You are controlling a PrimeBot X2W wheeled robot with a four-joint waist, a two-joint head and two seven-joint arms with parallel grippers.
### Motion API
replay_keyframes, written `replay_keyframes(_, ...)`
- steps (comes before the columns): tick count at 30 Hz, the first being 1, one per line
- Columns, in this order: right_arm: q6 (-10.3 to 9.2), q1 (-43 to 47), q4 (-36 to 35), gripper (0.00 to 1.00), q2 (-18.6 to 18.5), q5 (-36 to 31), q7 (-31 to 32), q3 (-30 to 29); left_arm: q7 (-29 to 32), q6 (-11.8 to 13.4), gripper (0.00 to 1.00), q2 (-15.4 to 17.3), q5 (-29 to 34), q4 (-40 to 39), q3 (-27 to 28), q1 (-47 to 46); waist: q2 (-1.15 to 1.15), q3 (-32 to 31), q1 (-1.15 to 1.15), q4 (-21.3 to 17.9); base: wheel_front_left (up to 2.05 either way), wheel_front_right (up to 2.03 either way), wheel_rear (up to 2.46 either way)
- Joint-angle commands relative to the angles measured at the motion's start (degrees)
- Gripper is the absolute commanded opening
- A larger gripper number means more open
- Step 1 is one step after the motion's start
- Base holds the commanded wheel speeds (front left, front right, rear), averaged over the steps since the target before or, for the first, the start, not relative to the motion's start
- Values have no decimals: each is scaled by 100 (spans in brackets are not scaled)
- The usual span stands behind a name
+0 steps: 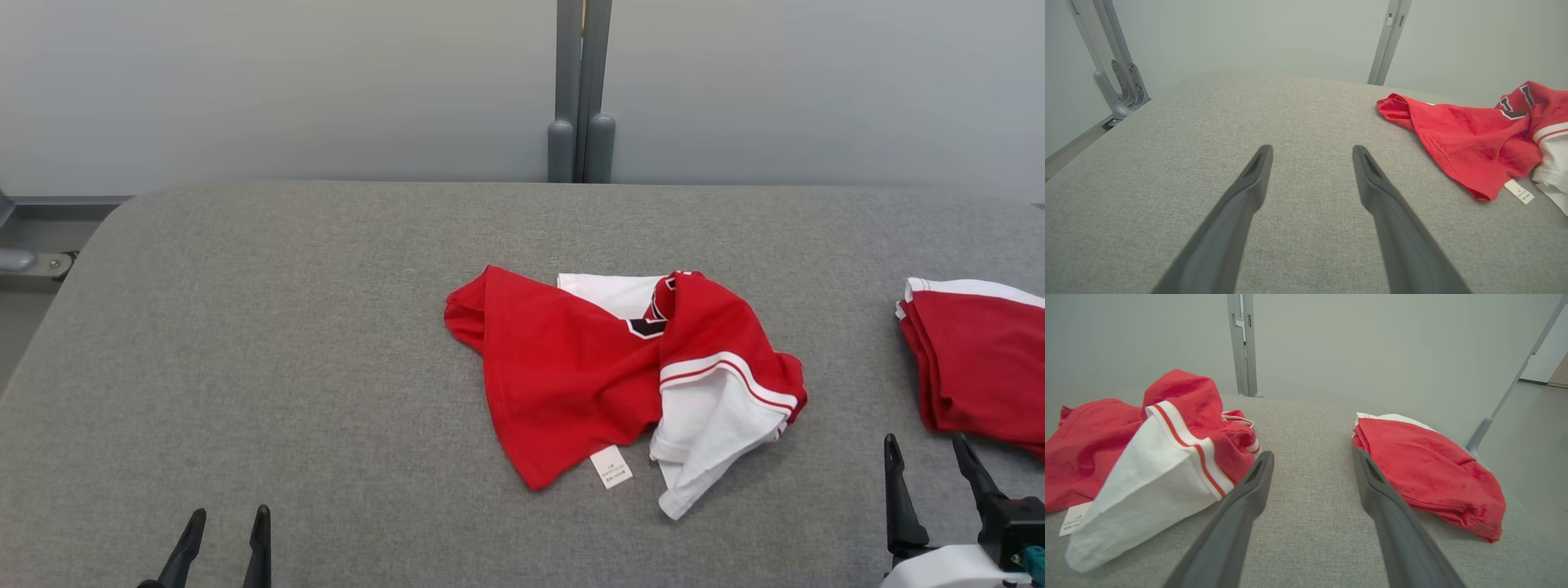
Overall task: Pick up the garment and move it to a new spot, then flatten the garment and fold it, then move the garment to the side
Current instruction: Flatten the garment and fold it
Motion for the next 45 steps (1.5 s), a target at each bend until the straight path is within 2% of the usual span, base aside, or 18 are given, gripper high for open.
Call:
replay_keyframes(1, -9, 26, 13, 100, -3, 38, 0, -13, -13, -52, 100, -43, 60, 32, 67, 65, 0, -7, 0, -19, 0, 0, 0)
replay_keyframes(7, -9, -22, 56, 100, -3, 51, -1, 7, -14, -340, 100, -353, 350, 140, 381, 70, 0, -15, 0, -85, 0, 0, 0)
replay_keyframes(18, -9, -83, 55, 100, -2, 82, -1, 96, -14, -486, 100, -639, 664, 225, 556, -14, 0, -20, 0, -150, 0, 0, 0)
replay_keyframes(24, -9, -176, -16, 100, -3, 16, -1, 159, 21, -495, 100, -692, 486, 410, 0, -326, 0, 60, 0, -299, 0, 0, 0)
replay_keyframes(28, -9, -215, -60, 100, -3, -34, 0, 176, 278, -495, 100, -780, 363, 584, -410, -634, 0, 118, 0, -398, 0, 0, 0)
replay_keyframes(33, -9, -271, -104, 100, -3, -71, -1, 201, 913, -495, 100, -1004, -35, 938, -982, -1185, 0, 232, 0, -622, 0, 0, 0)
replay_keyframes(38, -9, -370, -137, 100, -4, -24, -1, 239, 1528, -496, 100, -1139, -425, 1248, -1166, -1589, 0, 405, 0, -906, 0, 0, 0)
replay_keyframes(45, -9, -498, -169, 100, -2, 73, 0, 247, 1944, -495, 100, -1204, -832, 1541, -1242, -1905, 0, 678, 0, -1226, 0, 0, 0)
